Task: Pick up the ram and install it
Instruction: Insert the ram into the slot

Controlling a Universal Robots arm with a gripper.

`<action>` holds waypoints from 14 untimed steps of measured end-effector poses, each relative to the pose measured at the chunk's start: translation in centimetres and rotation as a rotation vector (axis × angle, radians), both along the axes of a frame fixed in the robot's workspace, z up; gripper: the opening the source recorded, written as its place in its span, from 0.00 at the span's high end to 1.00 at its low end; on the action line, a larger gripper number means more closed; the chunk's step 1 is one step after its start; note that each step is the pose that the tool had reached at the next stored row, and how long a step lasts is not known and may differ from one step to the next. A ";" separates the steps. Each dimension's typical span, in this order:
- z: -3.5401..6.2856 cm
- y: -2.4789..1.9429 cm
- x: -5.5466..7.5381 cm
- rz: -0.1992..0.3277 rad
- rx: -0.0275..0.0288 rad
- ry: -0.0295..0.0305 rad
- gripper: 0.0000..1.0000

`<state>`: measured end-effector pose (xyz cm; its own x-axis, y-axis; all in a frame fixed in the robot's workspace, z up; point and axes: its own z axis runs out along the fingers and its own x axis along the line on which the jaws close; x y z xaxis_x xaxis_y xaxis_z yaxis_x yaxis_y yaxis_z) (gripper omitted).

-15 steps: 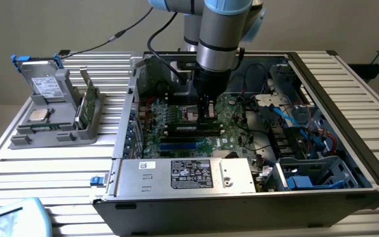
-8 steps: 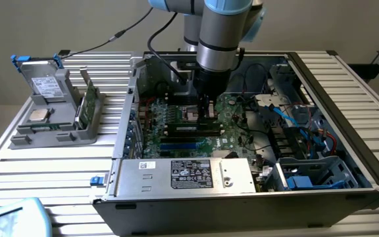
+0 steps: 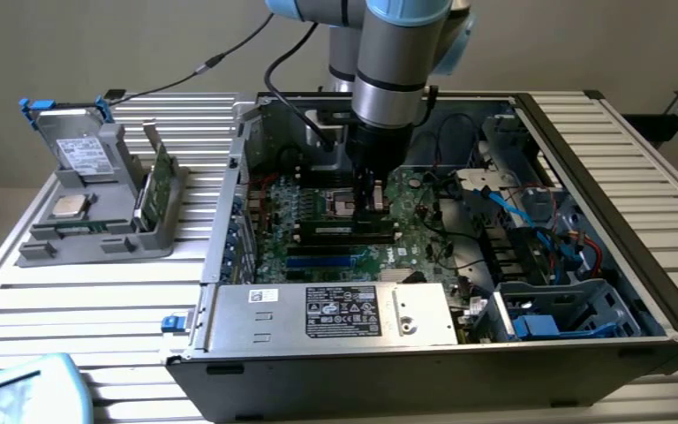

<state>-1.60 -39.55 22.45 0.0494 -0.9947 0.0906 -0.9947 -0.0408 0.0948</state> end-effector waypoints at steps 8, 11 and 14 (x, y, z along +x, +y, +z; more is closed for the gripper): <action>-0.03 0.02 0.0 0.000 -0.0030 0.0007 0.86; -0.09 0.02 0.0 0.000 -0.0030 0.0007 0.86; -0.14 0.02 0.0 0.000 -0.0031 0.0015 0.86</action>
